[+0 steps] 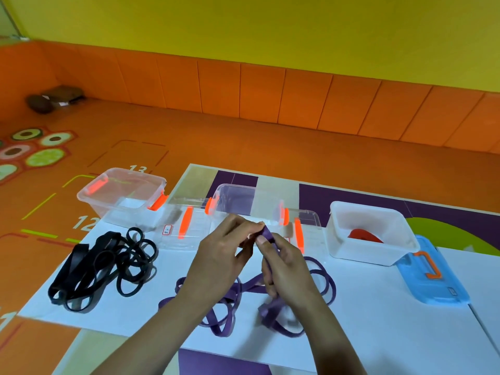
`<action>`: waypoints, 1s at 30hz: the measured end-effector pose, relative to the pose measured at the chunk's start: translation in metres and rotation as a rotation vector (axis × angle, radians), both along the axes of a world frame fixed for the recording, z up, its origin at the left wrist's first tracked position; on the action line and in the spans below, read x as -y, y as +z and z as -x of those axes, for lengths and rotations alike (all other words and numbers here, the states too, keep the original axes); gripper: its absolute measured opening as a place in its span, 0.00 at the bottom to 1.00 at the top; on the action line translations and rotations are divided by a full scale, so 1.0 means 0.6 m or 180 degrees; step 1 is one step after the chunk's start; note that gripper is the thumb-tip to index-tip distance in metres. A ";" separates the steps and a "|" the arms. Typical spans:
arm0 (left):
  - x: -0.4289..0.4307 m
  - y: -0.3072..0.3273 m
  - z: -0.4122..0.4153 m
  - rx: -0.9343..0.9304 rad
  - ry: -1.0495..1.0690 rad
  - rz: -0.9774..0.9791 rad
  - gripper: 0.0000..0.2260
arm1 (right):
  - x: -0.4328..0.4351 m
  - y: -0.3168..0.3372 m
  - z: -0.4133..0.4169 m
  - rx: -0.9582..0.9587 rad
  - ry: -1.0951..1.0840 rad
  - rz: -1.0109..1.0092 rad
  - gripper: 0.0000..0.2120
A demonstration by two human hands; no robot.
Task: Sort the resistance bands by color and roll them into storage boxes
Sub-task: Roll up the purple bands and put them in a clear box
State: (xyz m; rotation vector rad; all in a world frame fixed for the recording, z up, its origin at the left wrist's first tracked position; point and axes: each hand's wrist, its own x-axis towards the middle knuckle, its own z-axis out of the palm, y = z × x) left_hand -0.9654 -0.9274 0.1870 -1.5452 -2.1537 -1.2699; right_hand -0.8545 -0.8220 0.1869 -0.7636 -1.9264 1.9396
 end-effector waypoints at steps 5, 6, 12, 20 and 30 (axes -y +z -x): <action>0.008 0.019 0.005 0.2225 -0.0102 0.0239 0.10 | -0.022 -0.018 -0.020 0.0168 0.0107 -0.1095 0.11; 0.006 0.027 0.009 0.2731 -0.0024 0.0216 0.09 | -0.023 -0.014 -0.023 0.0194 0.0228 -0.1291 0.13; 0.011 0.043 0.040 0.3481 -0.0744 0.0999 0.12 | -0.019 0.009 -0.030 0.0596 0.0689 -0.1981 0.26; -0.006 0.023 -0.009 0.3068 -0.0179 -0.0095 0.06 | 0.012 -0.016 -0.008 0.0518 -0.0293 -0.2417 0.27; 0.000 0.018 -0.002 0.3197 -0.0262 0.0515 0.05 | 0.005 -0.026 -0.015 0.0578 0.0182 -0.2503 0.32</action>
